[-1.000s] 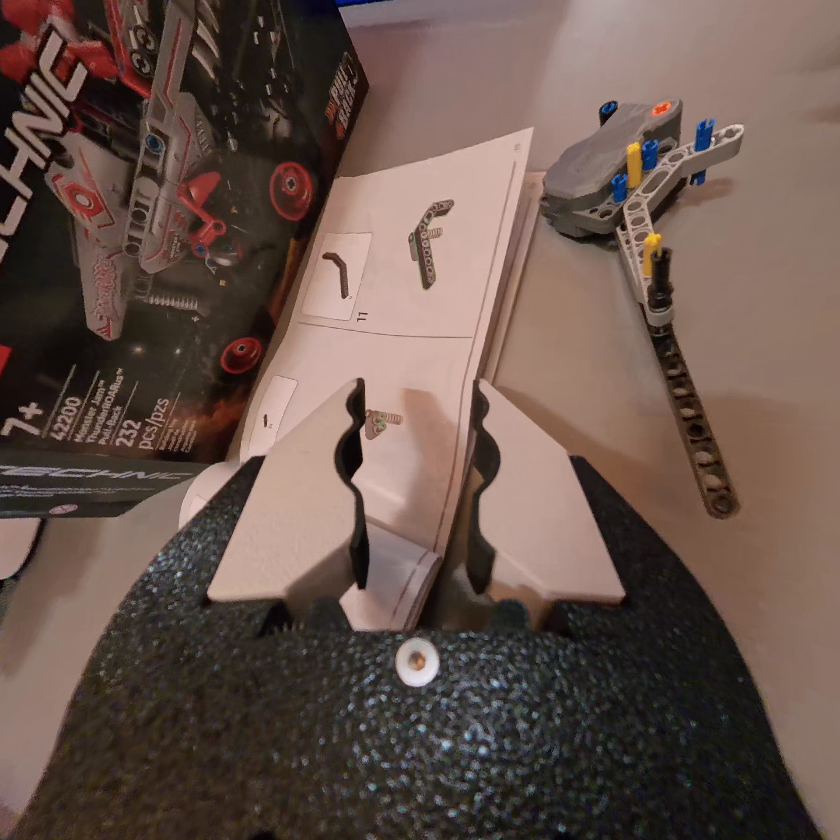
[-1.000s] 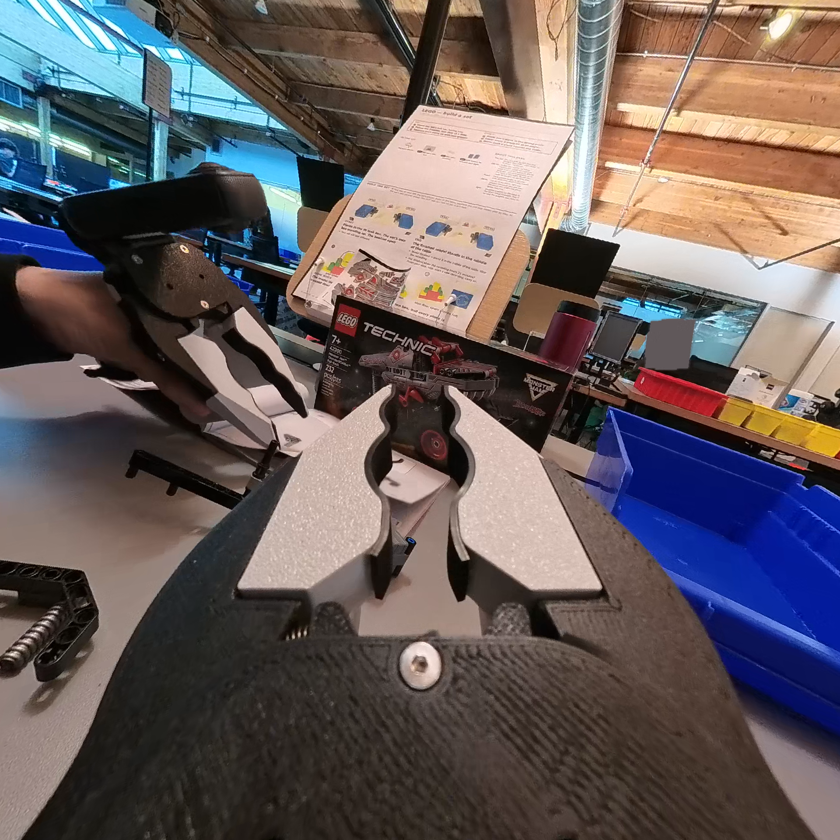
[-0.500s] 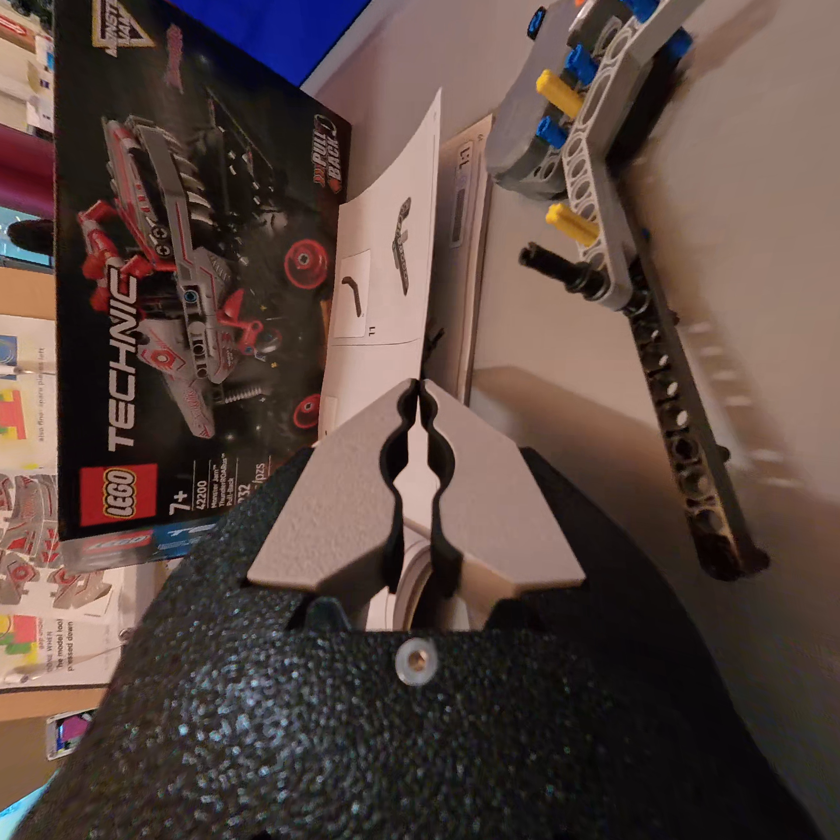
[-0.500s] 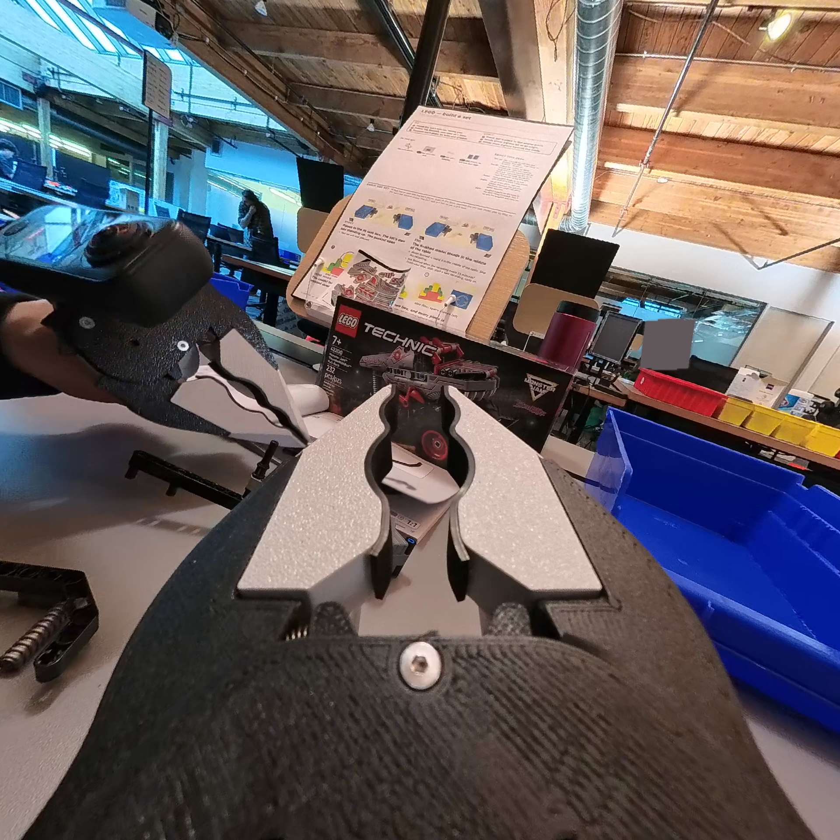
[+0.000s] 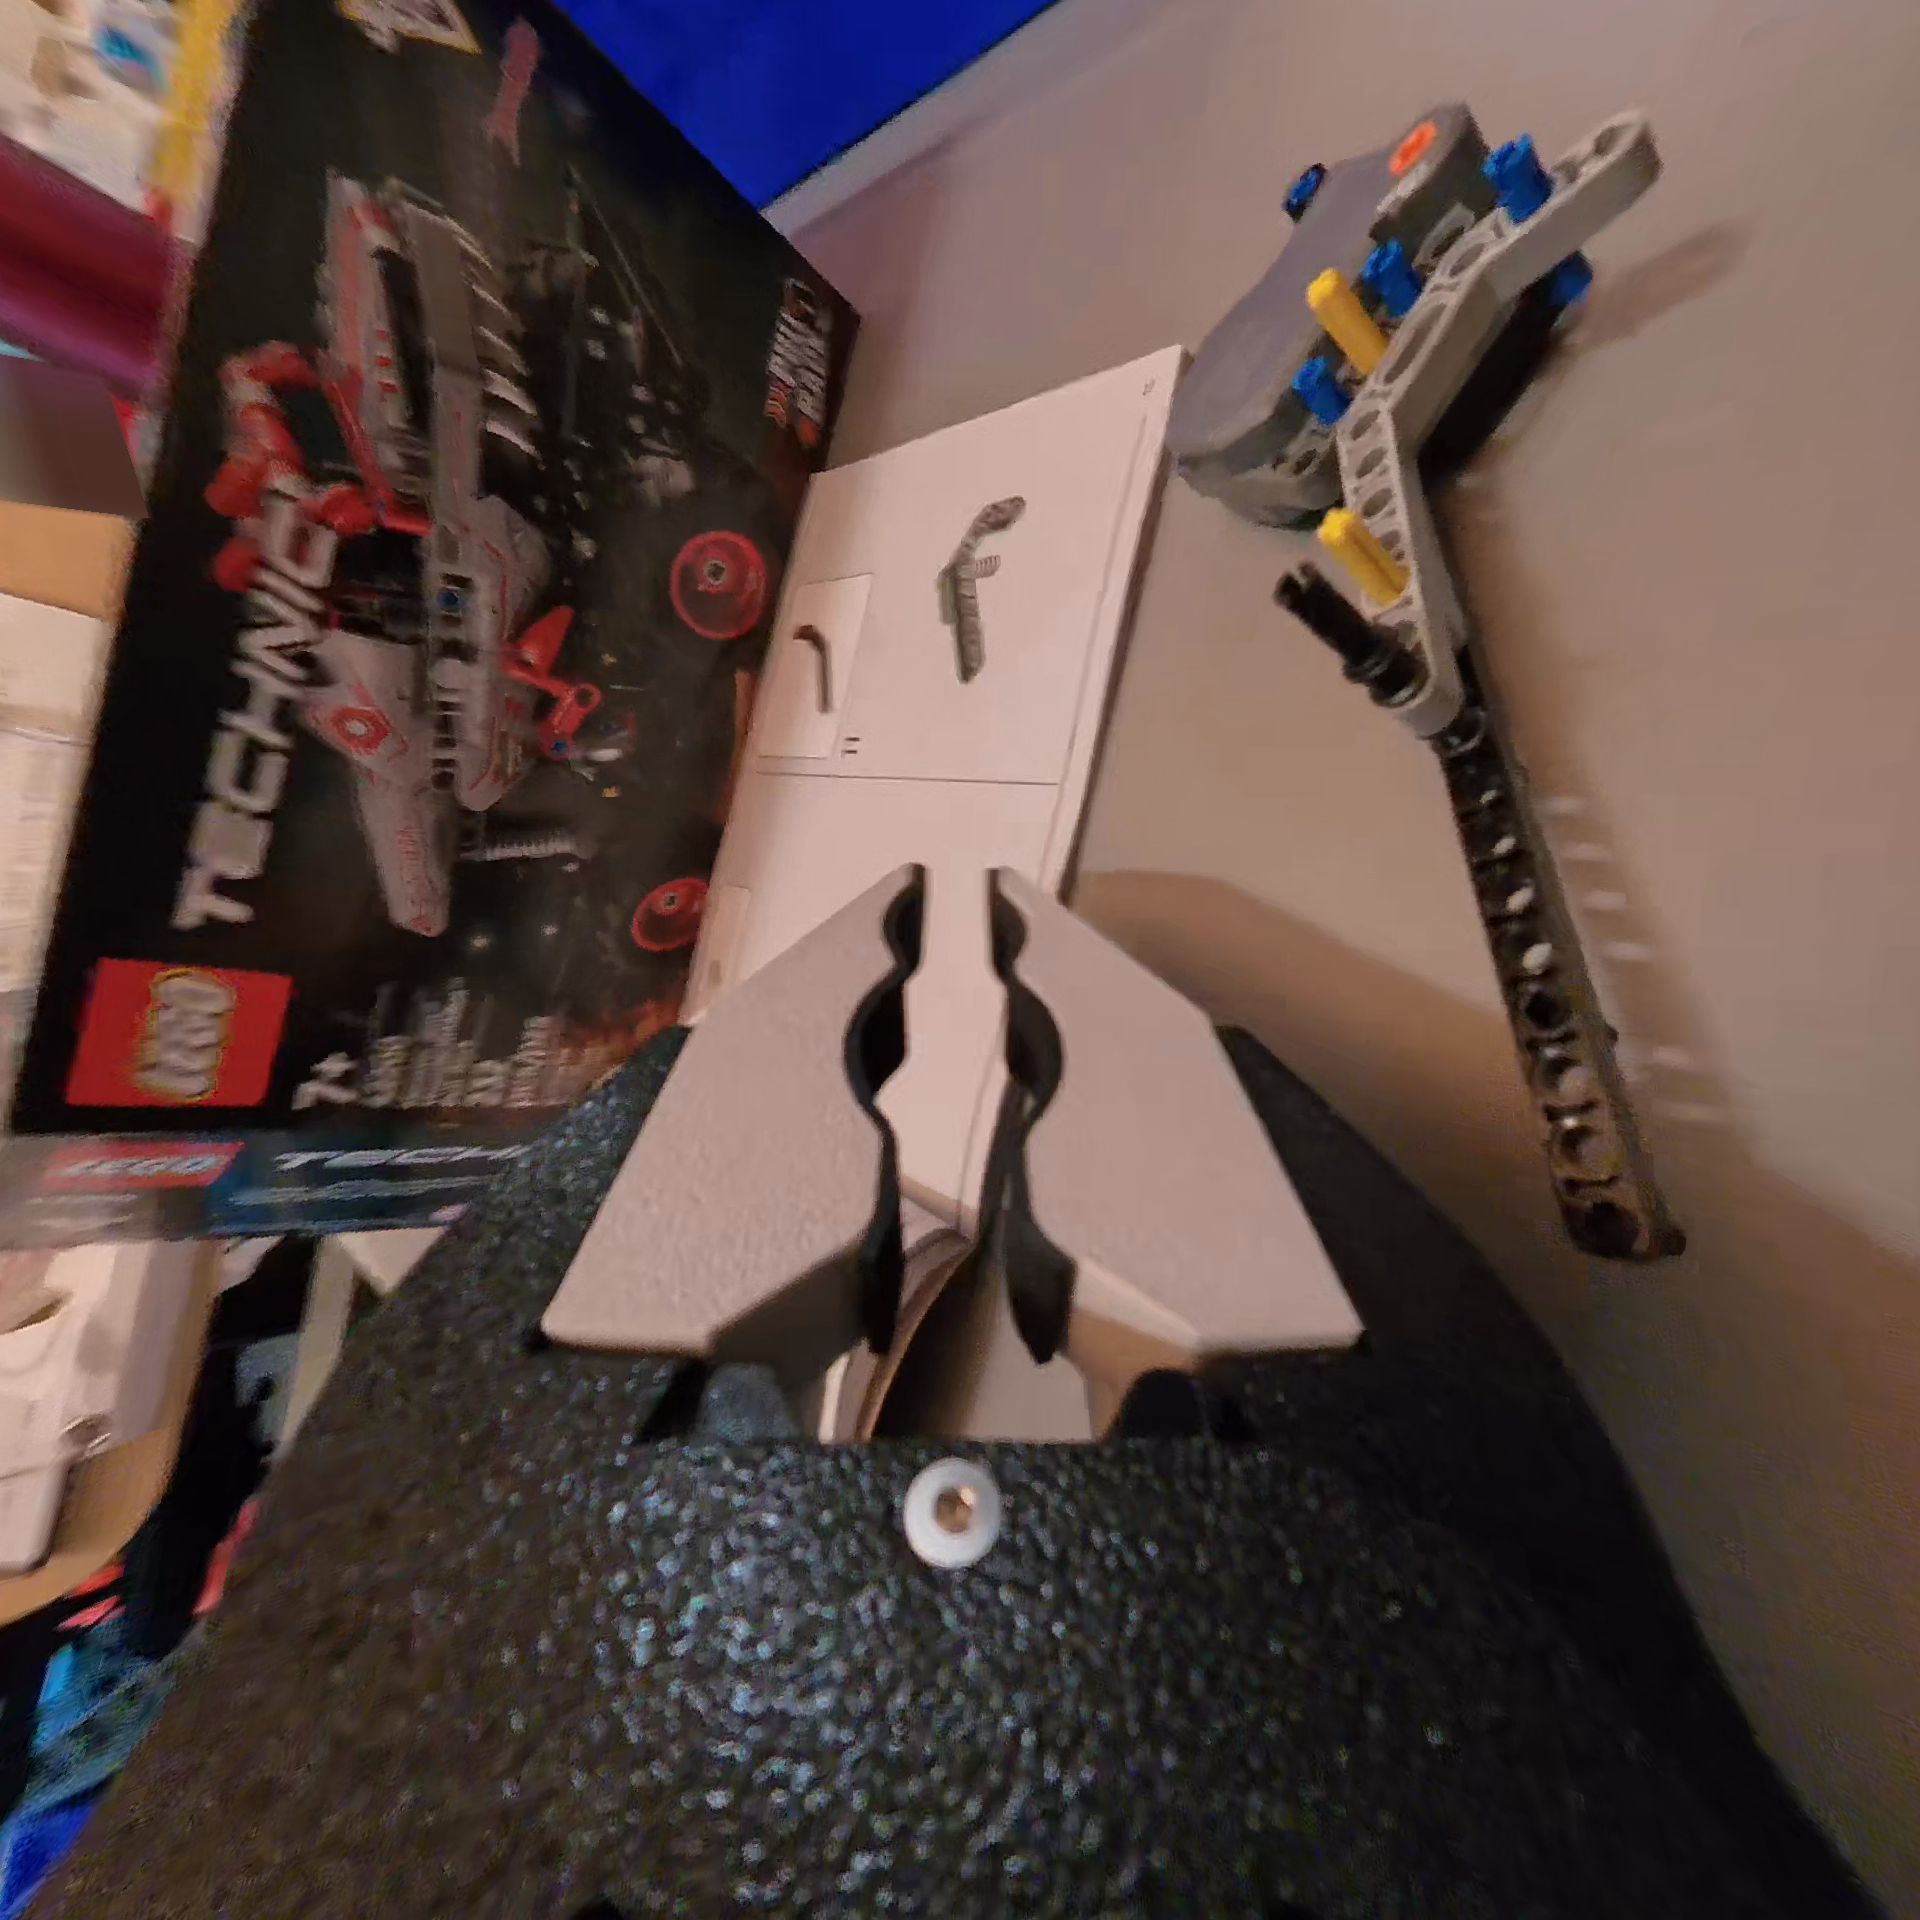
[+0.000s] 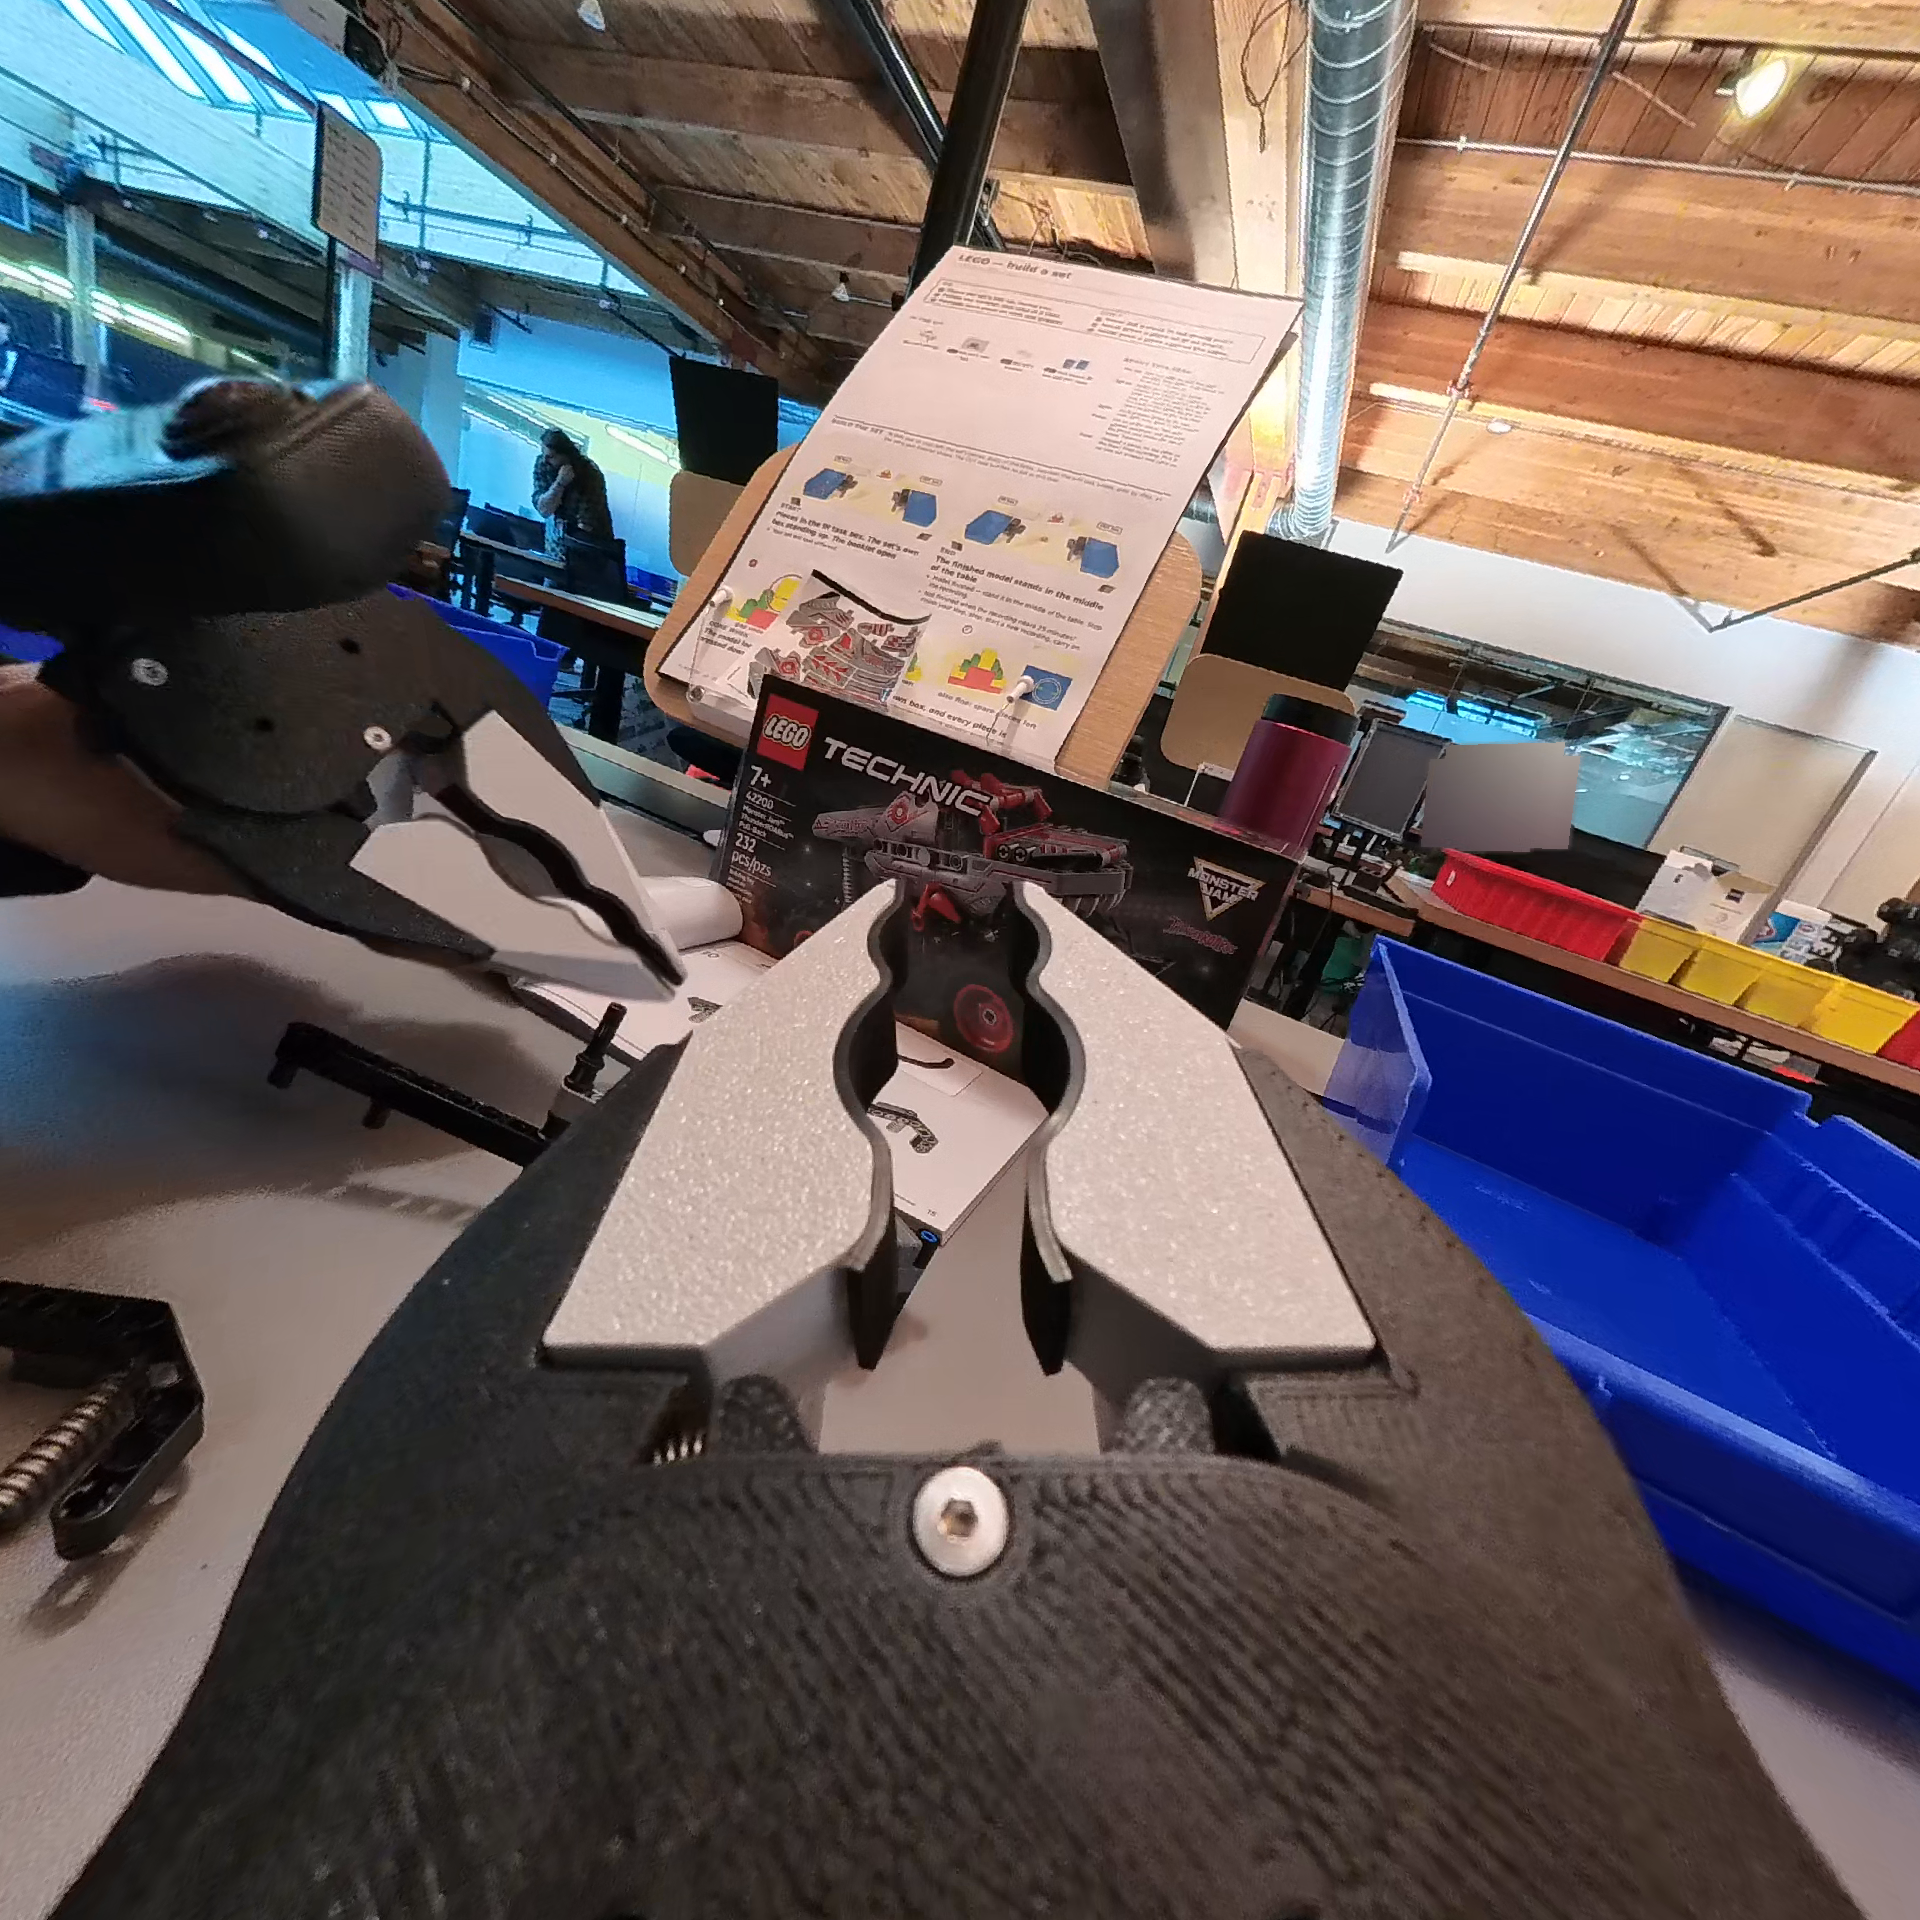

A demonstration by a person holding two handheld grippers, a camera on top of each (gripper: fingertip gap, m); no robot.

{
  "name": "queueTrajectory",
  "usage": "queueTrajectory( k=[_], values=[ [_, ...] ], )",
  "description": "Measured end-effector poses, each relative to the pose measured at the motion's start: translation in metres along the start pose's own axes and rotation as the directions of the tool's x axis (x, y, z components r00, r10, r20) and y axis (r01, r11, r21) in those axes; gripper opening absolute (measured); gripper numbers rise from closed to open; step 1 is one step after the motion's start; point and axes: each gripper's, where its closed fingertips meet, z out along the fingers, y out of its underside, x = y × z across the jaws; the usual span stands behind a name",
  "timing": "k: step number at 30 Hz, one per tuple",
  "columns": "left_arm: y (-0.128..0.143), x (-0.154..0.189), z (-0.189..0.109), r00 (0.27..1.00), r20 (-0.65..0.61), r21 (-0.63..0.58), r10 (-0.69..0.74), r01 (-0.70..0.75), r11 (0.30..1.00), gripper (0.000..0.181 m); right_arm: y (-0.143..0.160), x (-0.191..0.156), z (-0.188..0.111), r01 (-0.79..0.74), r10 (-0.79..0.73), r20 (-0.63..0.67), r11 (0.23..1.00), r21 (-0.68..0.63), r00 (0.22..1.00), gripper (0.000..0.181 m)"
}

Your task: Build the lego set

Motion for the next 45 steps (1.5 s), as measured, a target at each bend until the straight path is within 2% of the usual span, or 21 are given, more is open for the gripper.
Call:
queueTrajectory(
  k=[2,4,6,8,13,15,18,21,45],
  values=[
    [0.005,0.009,0.007,0.994,-0.101,-0.023,-0.043,0.041,0.999,0.029,0.0,0.0,0.0,0.004,-0.004,0.001,1.0,0.0,1.0,0.015],
    [0.001,0.007,0.012,0.984,-0.141,-0.008,-0.105,0.105,0.994,0.03,0.0,-0.001,0.0,0.007,-0.007,0.002,1.0,-0.001,1.0,0.015],
    [-0.007,0.015,0.015,0.957,-0.243,0.019,-0.159,0.168,0.986,0.031,0.0,-0.001,0.0,0.01,-0.01,0.003,1.0,0.001,1.0,0.015],
    [-0.007,0.016,0.019,0.936,-0.289,-0.003,-0.201,0.209,0.978,0.032,0.0,-0.002,0.0,0.011,-0.011,0.004,1.0,0.001,1.0,0.015],
    [0.007,0.005,0.026,0.954,-0.244,-0.059,-0.175,0.165,0.984,0.029,0.0,-0.002,0.0,0.011,-0.011,0.005,1.0,0.002,1.0,0.015],
    [0.007,0.003,0.026,0.959,-0.23,-0.054,-0.163,0.155,0.986,0.028,0.0,-0.002,0.0,0.016,-0.016,0.004,1.0,0.0,1.0,0.015],
    [0.003,0.015,0.023,0.94,-0.307,-0.039,-0.151,0.146,0.988,0.034,0.0,-0.002,0.001,0.019,-0.019,0.006,1.0,-0.002,1.0,0.015],
    [0.006,0.013,0.027,0.948,-0.286,-0.049,-0.144,0.135,0.99,0.03,0.0,-0.003,0.001,0.021,-0.021,0.007,1.0,-0.004,1.0,0.015],
    [0.005,0.002,0.022,0.955,-0.255,-0.051,-0.154,0.146,0.988,0.036,0.001,-0.004,0.001,0.03,-0.03,0.011,1.0,-0.007,0.999,0.015]
  ],
)
